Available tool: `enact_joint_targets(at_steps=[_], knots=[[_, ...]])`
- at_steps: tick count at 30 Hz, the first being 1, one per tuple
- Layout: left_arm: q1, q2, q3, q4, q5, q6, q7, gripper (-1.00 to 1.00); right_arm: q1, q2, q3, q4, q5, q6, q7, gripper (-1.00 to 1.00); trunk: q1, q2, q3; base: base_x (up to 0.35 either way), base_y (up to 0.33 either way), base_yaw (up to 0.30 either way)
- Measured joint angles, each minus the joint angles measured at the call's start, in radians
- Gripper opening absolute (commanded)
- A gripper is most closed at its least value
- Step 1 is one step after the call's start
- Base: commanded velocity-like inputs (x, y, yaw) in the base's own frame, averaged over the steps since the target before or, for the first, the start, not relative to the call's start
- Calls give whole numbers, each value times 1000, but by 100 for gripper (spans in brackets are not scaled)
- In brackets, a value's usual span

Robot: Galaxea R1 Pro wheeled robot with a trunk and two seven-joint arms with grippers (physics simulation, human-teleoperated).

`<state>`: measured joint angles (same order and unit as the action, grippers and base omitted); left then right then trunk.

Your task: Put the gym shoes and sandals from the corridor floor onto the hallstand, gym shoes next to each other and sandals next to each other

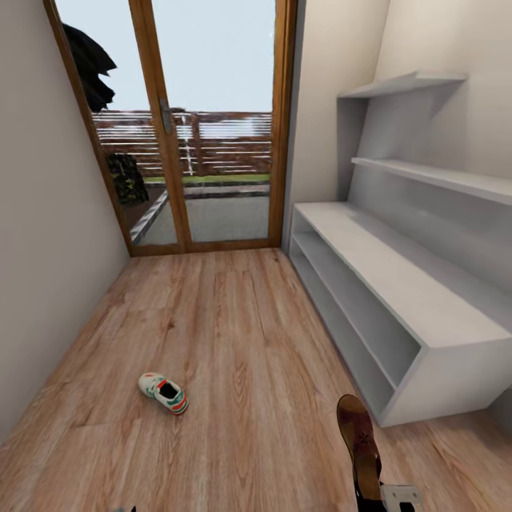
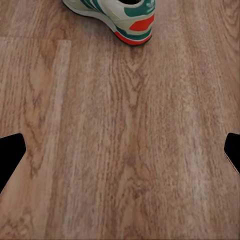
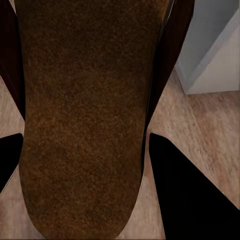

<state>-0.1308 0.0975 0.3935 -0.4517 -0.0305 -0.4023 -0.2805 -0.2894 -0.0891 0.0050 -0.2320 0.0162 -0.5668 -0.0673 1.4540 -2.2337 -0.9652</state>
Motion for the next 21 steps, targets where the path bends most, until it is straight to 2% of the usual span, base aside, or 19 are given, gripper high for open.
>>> enact_joint_targets(at_steps=[21], knots=[[0,0,-1,0,1,-1,0,100,0,0,0,0,0,0,-1,-100,0,0,0,294,-155,275]])
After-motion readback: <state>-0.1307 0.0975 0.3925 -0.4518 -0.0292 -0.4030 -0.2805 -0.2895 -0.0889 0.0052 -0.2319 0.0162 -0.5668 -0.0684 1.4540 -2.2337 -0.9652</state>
